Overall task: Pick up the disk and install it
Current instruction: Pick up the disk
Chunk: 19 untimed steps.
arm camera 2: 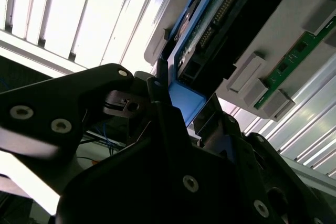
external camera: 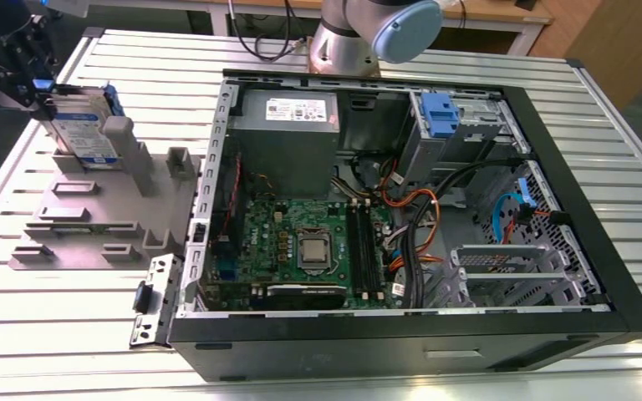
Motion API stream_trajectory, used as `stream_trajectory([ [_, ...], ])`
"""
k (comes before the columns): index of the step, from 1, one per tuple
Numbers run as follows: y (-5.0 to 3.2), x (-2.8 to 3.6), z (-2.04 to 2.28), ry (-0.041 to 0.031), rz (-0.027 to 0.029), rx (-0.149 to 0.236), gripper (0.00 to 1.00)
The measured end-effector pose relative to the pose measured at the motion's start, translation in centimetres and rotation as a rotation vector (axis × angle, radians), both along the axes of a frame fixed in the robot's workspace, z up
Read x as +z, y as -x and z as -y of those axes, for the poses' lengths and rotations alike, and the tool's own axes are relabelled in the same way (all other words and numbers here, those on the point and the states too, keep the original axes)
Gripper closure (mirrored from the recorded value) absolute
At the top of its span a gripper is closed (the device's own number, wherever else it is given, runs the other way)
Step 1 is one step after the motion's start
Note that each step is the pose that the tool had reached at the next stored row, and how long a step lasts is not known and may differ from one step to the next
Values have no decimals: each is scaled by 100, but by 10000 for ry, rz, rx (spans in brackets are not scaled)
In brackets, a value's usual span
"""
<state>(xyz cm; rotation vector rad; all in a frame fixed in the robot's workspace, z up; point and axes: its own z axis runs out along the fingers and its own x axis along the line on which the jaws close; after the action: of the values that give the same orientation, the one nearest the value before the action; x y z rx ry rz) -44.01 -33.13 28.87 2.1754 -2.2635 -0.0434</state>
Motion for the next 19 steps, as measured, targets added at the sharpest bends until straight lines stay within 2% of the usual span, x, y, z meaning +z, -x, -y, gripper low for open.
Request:
stream_trajectory([
  [7, 0, 0, 11, 5, 0, 0, 55],
  [19, -5, 0, -3, 5, 0, -1, 55],
])
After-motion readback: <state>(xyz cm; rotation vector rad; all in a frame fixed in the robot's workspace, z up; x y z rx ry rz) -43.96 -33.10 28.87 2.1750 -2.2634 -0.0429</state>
